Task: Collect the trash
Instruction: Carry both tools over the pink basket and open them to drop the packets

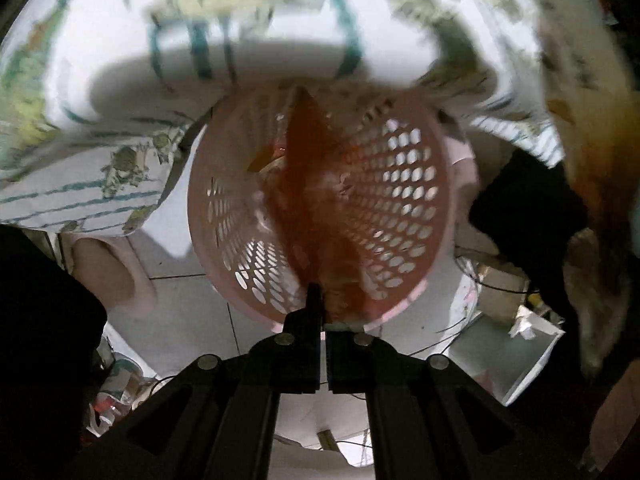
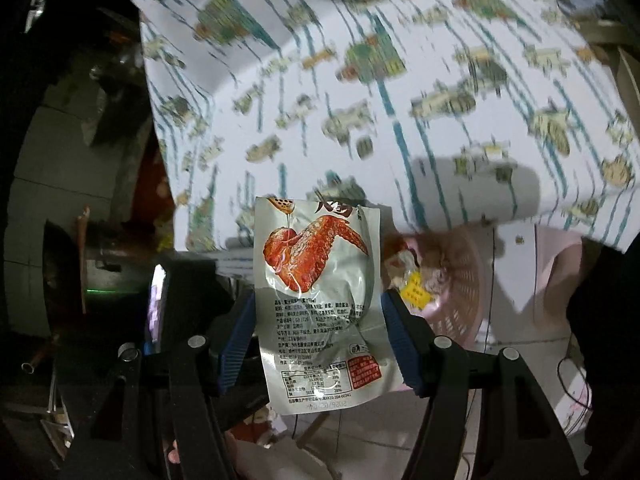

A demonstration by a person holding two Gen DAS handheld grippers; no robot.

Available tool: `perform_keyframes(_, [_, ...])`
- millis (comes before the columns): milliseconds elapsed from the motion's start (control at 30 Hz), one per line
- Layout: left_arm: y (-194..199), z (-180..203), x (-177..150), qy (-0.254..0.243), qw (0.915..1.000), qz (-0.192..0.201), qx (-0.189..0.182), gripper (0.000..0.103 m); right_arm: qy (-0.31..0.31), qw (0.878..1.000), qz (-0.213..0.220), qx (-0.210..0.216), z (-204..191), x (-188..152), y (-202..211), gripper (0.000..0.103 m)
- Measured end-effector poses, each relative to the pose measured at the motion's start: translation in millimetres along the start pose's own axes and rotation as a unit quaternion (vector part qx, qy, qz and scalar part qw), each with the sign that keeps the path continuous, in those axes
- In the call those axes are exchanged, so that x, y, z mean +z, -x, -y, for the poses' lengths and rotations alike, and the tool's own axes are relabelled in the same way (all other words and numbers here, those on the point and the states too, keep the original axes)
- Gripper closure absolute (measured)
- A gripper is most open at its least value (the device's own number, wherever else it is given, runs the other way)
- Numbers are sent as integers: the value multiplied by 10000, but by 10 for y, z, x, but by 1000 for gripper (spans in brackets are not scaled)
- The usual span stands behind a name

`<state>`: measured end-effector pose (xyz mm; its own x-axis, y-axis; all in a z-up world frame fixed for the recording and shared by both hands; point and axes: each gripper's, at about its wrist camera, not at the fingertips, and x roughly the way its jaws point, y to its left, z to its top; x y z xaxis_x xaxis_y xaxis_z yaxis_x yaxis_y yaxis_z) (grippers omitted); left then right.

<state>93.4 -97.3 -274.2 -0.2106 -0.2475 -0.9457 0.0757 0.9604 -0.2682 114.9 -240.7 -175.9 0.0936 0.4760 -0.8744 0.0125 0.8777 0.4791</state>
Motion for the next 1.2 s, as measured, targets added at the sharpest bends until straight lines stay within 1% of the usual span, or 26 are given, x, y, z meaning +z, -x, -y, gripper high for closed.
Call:
perform_keyframes(100, [-255,-28,-11,6,9995,-198,262,102,-67,9998,-148,-110,62,-52,-94,38])
perform_keyframes(200, [-399,-43,36,-33,9987,-170,470,101,-69,9993,-282,-241,113,-76,-207,38])
perform_keyframes(233, [-427,-55,51,-16,9986,-154,510,97,-77,9990,-312,-301,131,-74,-244,38])
perform_keyframes(300, [-485,-76,82,78,9985,-215,498,69,-80,9985,-345,-412,169,-84,-297,38])
perform_keyframes(333, [-497,-95,101,106,9983,-215,540,43,-86,9982,-370,-461,187,-87,-324,38])
perform_keyframes(367, [-472,-90,105,100,9977,-111,664,38,-104,9980,-392,-488,210,-93,-351,38])
perform_keyframes(400, [-435,-71,101,34,9966,-14,820,38,-108,9979,-396,-508,225,-94,-363,38])
perform_keyframes(467, [-391,-62,99,-73,9961,-24,879,37,-53,9973,-352,-637,237,-88,-368,38])
perform_keyframes(567, [-279,-183,61,252,9951,-72,949,37,43,9960,-297,-845,254,-74,-400,38])
perform_keyframes(633, [-155,-257,45,321,9941,-4,1038,37,-12,9957,-308,-879,293,-70,-441,38])
perform_keyframes(700, [58,-267,12,301,9947,224,960,37,-29,9951,-346,-925,317,-70,-528,38])
perform_keyframes(767, [200,-294,2,410,9944,376,899,37,56,9944,-287,-1020,310,-70,-640,38])
perform_keyframes(833, [252,-323,12,525,9943,435,824,37,175,9937,-179,-1096,293,-68,-755,38])
perform_keyframes(900, [321,-351,30,626,9938,489,779,37,393,9895,-175,-1378,307,-95,-948,38])
perform_keyframes(1000, [441,-299,80,532,9933,627,806,37,394,9871,-392,-1504,356,-164,-1217,38])
perform_keyframes(1100, [593,-218,81,393,9917,850,876,37,350,9866,-317,-1565,351,-204,-1336,36])
perform_keyframes(1133, [627,-195,81,363,9910,879,939,37,352,9860,-295,-1606,332,-215,-1347,35])
perform_keyframes(1167, [649,-178,81,337,9903,895,1003,37,377,9848,-287,-1671,315,-229,-1356,31])
perform_keyframes(1200, [690,-166,73,315,9901,941,996,37,410,9841,-277,-1706,297,-246,-1358,28])
